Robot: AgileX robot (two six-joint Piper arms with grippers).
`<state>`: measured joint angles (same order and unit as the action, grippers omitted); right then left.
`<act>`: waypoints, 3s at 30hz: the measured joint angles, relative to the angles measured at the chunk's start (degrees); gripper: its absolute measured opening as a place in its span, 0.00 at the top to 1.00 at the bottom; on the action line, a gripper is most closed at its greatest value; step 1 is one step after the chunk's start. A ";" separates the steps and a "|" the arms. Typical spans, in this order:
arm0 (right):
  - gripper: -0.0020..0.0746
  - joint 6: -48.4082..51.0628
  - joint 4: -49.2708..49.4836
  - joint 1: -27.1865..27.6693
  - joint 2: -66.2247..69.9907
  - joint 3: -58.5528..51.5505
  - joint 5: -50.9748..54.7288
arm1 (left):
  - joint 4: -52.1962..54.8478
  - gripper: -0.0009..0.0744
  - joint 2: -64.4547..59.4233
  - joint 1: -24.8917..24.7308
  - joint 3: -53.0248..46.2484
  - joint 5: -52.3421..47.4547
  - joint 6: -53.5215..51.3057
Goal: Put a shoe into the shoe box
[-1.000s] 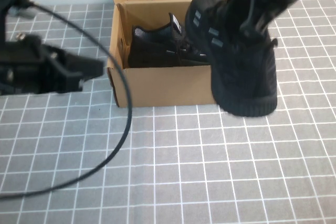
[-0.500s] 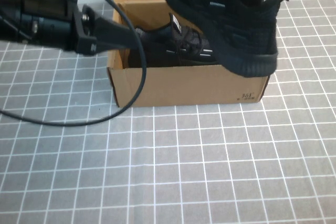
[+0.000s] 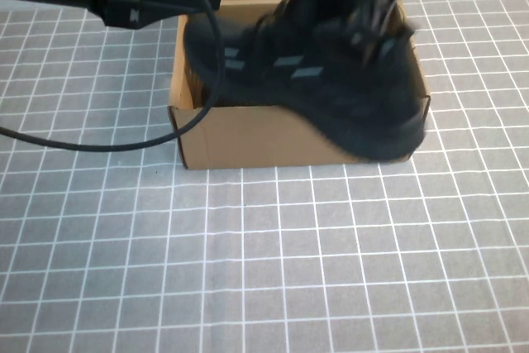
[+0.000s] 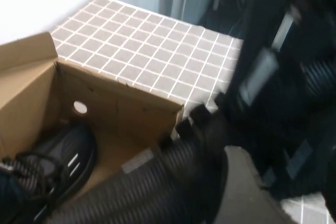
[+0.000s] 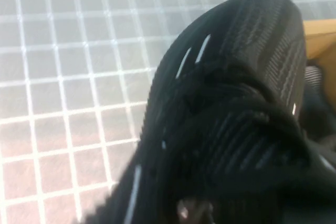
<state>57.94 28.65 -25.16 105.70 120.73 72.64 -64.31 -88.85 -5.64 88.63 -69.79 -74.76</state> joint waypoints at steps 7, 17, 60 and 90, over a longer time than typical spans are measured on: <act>0.97 -0.18 -6.61 -7.14 -1.28 -4.99 0.23 | 10.24 0.59 0.00 -2.87 0.09 -0.05 -0.61; 0.97 10.49 -9.23 -7.50 -11.33 -16.29 0.09 | 16.60 0.44 -0.05 -11.97 0.09 -0.54 -5.52; 0.96 10.64 -13.08 -7.50 -11.89 -16.99 1.38 | 11.44 0.86 -10.88 -19.79 0.22 0.40 -14.61; 0.99 -49.65 -35.78 -7.50 -38.50 -28.26 0.02 | 25.32 0.96 -13.07 -19.93 11.86 20.17 -8.57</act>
<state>8.28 -7.14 -32.66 67.20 92.47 72.66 -39.00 -101.92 -25.57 100.50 -49.62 -83.33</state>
